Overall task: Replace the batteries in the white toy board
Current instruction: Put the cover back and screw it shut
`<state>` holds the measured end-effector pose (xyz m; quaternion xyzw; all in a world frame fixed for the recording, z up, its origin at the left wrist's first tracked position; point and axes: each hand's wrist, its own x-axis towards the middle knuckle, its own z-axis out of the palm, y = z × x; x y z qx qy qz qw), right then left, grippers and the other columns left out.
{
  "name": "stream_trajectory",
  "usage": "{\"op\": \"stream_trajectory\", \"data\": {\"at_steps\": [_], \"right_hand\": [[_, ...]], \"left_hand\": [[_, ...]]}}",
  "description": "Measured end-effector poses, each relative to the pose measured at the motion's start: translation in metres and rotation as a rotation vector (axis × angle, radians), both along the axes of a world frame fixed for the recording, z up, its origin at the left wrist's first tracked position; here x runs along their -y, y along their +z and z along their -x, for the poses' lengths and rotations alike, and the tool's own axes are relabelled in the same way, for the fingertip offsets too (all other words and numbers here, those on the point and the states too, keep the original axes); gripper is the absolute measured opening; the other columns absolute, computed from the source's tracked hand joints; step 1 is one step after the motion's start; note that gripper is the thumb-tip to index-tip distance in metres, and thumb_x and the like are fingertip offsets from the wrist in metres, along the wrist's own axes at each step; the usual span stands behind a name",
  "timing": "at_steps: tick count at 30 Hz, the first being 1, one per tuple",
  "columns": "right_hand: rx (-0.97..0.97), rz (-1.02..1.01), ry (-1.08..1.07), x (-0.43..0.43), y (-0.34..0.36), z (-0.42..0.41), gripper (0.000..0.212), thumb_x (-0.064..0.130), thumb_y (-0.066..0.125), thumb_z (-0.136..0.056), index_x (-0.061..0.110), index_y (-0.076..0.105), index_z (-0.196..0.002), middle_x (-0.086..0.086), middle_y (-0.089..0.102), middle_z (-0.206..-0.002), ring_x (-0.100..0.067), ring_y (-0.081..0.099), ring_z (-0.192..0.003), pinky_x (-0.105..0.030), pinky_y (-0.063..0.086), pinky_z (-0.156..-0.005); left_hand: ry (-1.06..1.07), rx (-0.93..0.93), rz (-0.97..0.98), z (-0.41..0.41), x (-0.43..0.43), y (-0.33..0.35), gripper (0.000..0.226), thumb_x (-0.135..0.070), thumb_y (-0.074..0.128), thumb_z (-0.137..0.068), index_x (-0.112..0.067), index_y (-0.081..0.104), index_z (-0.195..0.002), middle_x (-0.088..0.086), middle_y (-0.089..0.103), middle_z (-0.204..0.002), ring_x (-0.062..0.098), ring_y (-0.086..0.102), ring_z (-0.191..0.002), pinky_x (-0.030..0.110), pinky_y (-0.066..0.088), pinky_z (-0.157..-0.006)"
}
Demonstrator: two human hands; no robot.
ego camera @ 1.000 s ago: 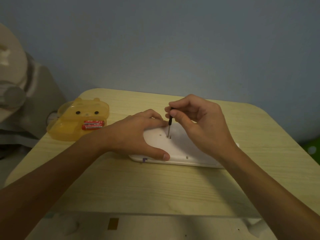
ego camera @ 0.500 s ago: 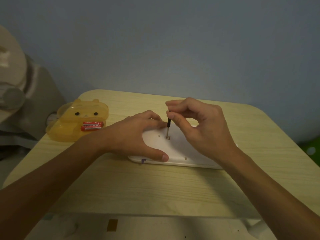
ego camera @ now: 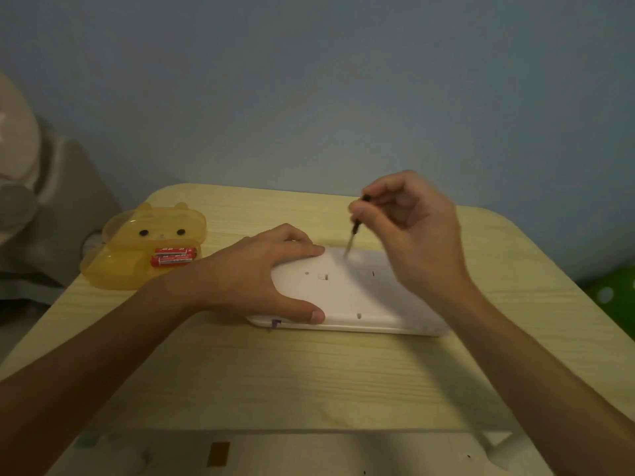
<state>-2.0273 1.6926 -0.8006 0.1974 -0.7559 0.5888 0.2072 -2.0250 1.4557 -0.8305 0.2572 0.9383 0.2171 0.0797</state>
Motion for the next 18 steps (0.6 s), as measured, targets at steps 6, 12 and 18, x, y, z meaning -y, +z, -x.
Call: {"op": "stream_trajectory", "data": {"at_steps": [6, 12, 18], "right_hand": [[-0.069, -0.414, -0.286, -0.090, 0.010, 0.019, 0.016, 0.015, 0.076, -0.094, 0.030, 0.078, -0.101, 0.014, 0.077, -0.093, -0.014, 0.075, -0.085, -0.026, 0.058, -0.087], [0.277, -0.779, -0.333, -0.151, -0.015, 0.019, 0.012, 0.023, 0.082, -0.089, 0.031, 0.082, -0.097, 0.021, 0.074, -0.088, 0.003, 0.068, -0.086, -0.032, 0.056, -0.093], [0.331, -0.830, -0.265, -0.157, -0.040, 0.021, 0.015, 0.017, 0.081, -0.088, 0.032, 0.084, -0.092, 0.026, 0.073, -0.083, 0.015, 0.066, -0.085, -0.011, 0.045, -0.077]], "left_hand": [[0.007, 0.022, 0.025, 0.000, -0.001, 0.001, 0.112, -0.095, 0.060, -0.058, -0.046, 0.035, -0.157, -0.034, 0.029, -0.147, 0.005, 0.041, -0.132, 0.030, 0.047, -0.107], [0.016, 0.006, 0.025, -0.001, -0.002, 0.000, 0.109, -0.094, 0.061, -0.060, -0.047, 0.036, -0.155, -0.034, 0.029, -0.148, 0.003, 0.041, -0.128, 0.019, 0.043, -0.097], [0.017, -0.009, 0.033, 0.000, -0.003, 0.001, 0.130, -0.109, 0.042, -0.043, -0.045, 0.036, -0.156, -0.030, 0.029, -0.151, 0.005, 0.042, -0.131, 0.022, 0.046, -0.101]]}}
